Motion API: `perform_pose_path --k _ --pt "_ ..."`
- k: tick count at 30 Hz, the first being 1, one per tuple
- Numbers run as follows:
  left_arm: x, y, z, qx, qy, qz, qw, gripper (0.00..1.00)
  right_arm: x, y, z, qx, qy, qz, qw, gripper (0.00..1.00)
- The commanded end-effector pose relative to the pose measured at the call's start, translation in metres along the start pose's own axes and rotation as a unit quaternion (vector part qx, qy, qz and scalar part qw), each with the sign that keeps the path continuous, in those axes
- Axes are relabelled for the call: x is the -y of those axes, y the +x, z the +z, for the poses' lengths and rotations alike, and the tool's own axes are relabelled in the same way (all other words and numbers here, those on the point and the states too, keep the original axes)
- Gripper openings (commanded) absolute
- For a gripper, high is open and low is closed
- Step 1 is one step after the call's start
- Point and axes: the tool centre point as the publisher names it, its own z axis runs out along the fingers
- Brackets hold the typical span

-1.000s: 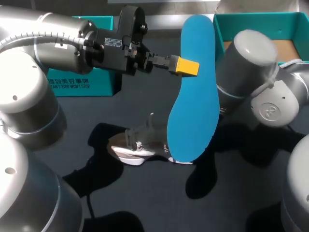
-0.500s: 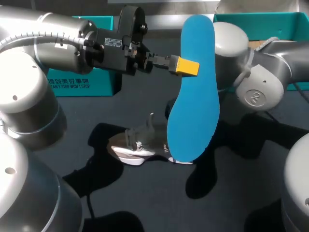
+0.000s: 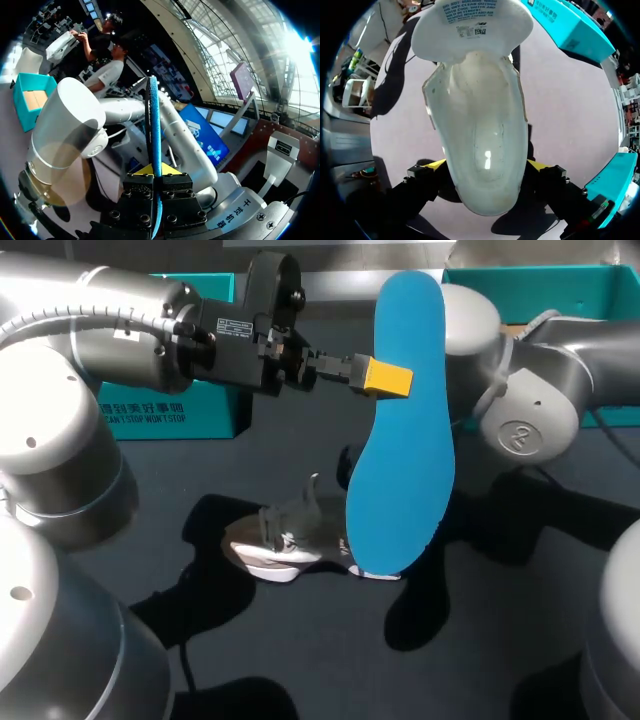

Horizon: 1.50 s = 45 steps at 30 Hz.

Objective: Take the shoe out of the shoebox, open the shoe tongue, remove and reinsert the insole, then place the shoe into the shoebox

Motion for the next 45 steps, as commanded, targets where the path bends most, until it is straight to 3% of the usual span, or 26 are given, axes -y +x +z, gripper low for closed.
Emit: perform_pose_path --k 1,18,25,35,37,41,42,45 --pt "-0.001 0.000 0.001 0.001 0.001 0.000 1.000 0.00 0.000 0.001 0.001 0.002 0.000 0.000 1.000 1.00" --pt "-0.001 0.000 0.001 0.001 0.001 0.000 1.000 0.00 0.011 0.005 -0.034 0.005 -0.007 0.005 1.000 1.00" --pt "-0.001 0.000 0.001 0.001 0.001 0.000 1.000 0.00 -0.012 -0.016 -0.045 0.025 -0.013 0.009 1.000 1.00" --pt "-0.001 0.000 0.001 0.001 0.001 0.000 1.000 0.00 -0.036 -0.050 -0.002 0.030 -0.037 -0.017 0.999 1.00" --pt "-0.001 0.000 0.001 0.001 0.001 0.000 1.000 0.00 -0.041 -0.053 0.008 0.022 -0.022 -0.015 0.999 1.00" --pt "-0.001 0.000 0.001 0.001 0.001 0.000 1.000 0.00 -0.044 -0.052 0.026 0.020 -0.035 -0.016 0.999 1.00" --pt "-0.001 0.000 0.001 0.001 0.001 0.000 1.000 0.00 -0.044 -0.052 0.029 0.018 -0.037 -0.016 0.999 0.94" --pt "-0.001 0.000 0.001 0.001 0.001 0.000 1.000 0.00 -0.045 -0.051 0.032 0.008 -0.035 -0.024 0.999 0.60"
